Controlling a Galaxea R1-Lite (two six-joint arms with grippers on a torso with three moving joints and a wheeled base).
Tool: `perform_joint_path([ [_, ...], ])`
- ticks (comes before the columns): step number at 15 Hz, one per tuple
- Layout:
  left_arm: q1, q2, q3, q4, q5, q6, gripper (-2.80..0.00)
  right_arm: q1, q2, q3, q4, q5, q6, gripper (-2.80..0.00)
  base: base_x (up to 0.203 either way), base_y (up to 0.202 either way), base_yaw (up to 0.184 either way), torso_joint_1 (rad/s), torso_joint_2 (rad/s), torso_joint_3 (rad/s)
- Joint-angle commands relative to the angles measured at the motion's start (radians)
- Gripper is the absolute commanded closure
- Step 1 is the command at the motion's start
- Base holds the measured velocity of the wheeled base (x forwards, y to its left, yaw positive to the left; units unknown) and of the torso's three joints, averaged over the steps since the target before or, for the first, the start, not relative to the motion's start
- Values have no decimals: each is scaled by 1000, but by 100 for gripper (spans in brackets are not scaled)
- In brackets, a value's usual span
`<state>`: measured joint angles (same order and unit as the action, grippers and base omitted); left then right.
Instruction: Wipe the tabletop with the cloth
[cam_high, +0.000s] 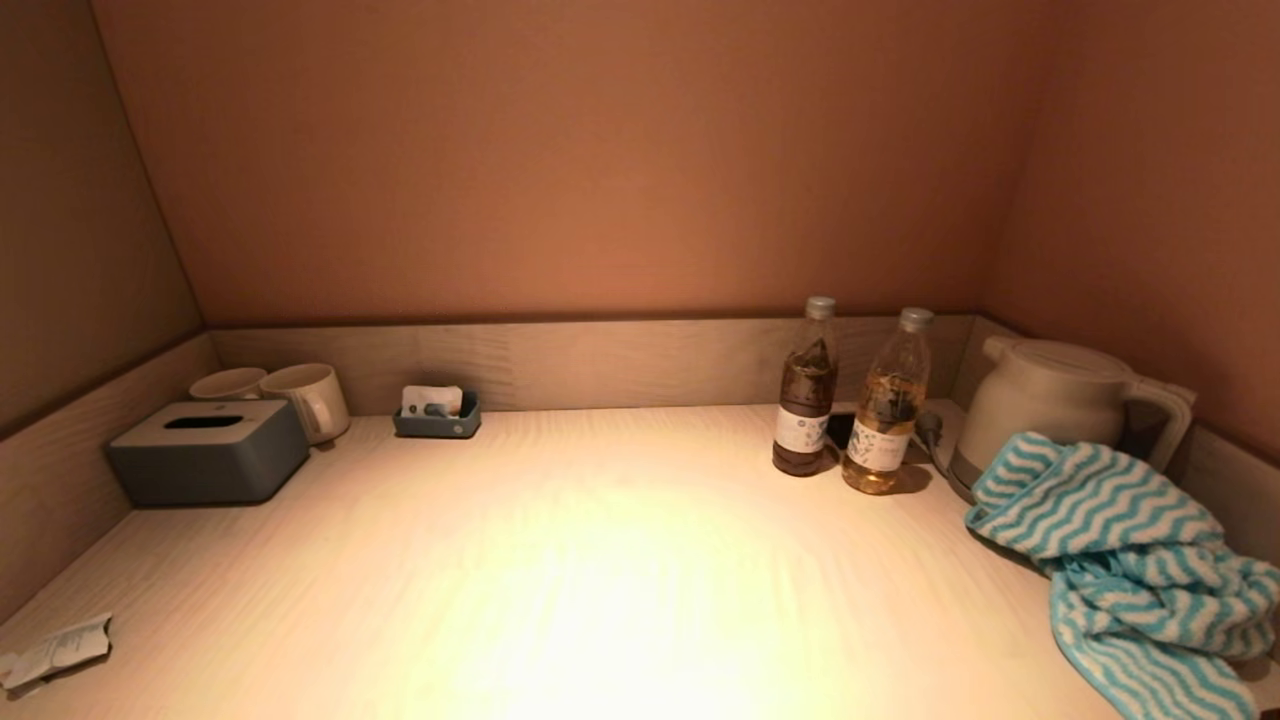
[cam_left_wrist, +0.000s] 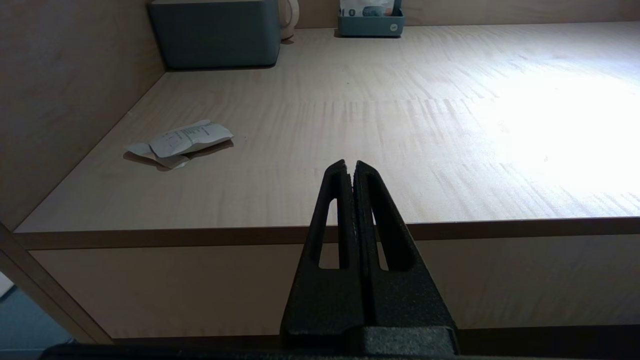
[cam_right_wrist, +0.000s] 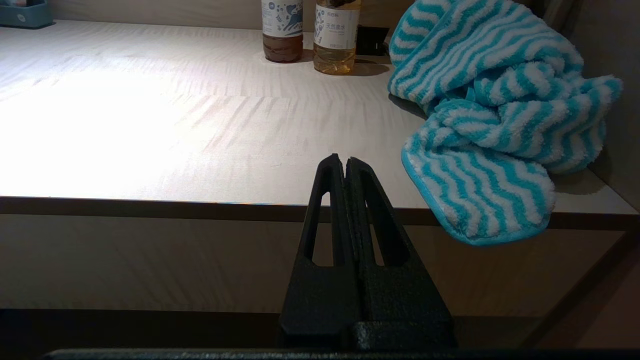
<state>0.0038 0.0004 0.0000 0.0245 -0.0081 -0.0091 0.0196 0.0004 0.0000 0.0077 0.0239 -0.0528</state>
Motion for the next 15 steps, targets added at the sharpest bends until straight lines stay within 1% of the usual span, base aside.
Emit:
perform_joint_path([
  [1, 1, 0, 0, 0, -1, 0, 0, 0, 0, 0, 0, 1, -1, 0, 0, 0, 0, 0, 0, 0],
  [15, 1, 0, 0, 0, 0, 0, 0, 0, 0, 0, 0, 1, -1, 0, 0, 0, 0, 0, 0, 0],
])
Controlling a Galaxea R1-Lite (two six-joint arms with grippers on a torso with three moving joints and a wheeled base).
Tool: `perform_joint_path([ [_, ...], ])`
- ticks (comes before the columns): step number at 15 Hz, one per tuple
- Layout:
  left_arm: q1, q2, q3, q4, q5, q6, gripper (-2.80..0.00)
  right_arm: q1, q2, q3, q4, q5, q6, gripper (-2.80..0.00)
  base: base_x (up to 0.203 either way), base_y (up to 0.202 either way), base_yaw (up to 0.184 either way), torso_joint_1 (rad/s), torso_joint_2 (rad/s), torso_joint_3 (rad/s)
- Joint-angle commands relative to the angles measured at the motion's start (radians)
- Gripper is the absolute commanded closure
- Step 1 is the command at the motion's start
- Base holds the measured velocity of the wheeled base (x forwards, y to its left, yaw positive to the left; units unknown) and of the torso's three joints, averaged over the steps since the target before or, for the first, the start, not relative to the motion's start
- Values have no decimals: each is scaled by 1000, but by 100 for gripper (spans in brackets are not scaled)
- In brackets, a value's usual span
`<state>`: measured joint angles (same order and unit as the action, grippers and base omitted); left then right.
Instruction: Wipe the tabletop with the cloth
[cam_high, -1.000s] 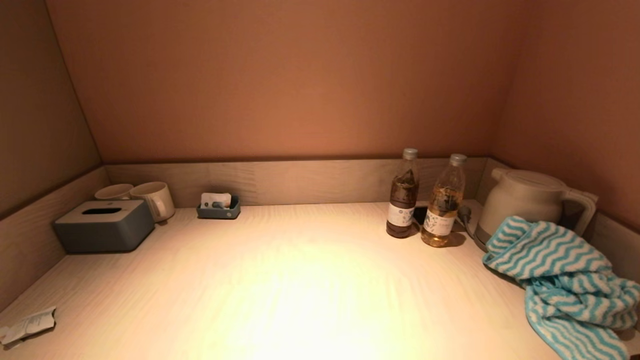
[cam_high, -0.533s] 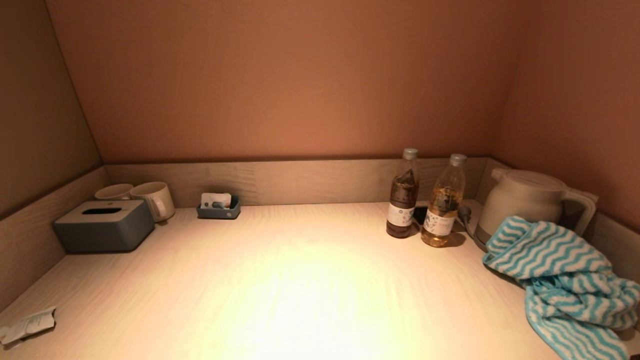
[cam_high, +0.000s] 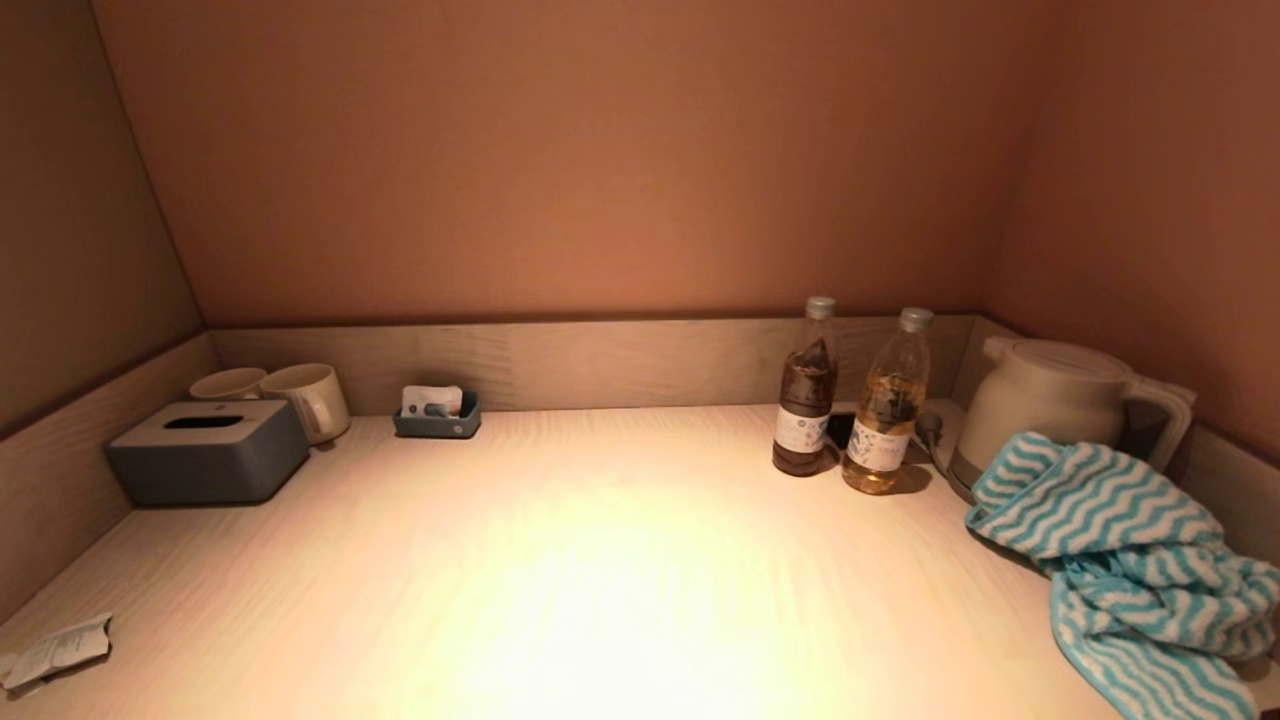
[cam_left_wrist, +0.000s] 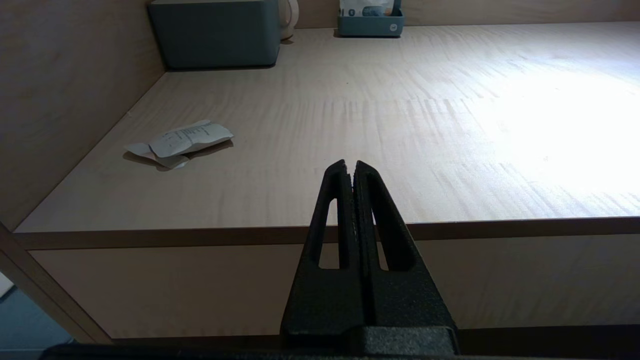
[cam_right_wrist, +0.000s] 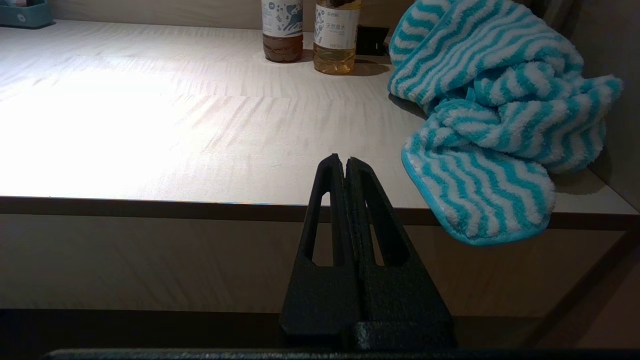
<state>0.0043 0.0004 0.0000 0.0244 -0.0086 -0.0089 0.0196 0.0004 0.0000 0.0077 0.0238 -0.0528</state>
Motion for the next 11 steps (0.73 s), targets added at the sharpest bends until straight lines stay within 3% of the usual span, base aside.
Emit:
perform_joint_path([
  [1, 0, 0, 0, 0, 1, -1, 0, 0, 0, 0, 0, 1, -1, 0, 0, 0, 0, 0, 0, 0],
  [11, 0, 0, 0, 0, 1, -1, 0, 0, 0, 0, 0, -1, 13, 0, 0, 0, 0, 0, 0, 0],
])
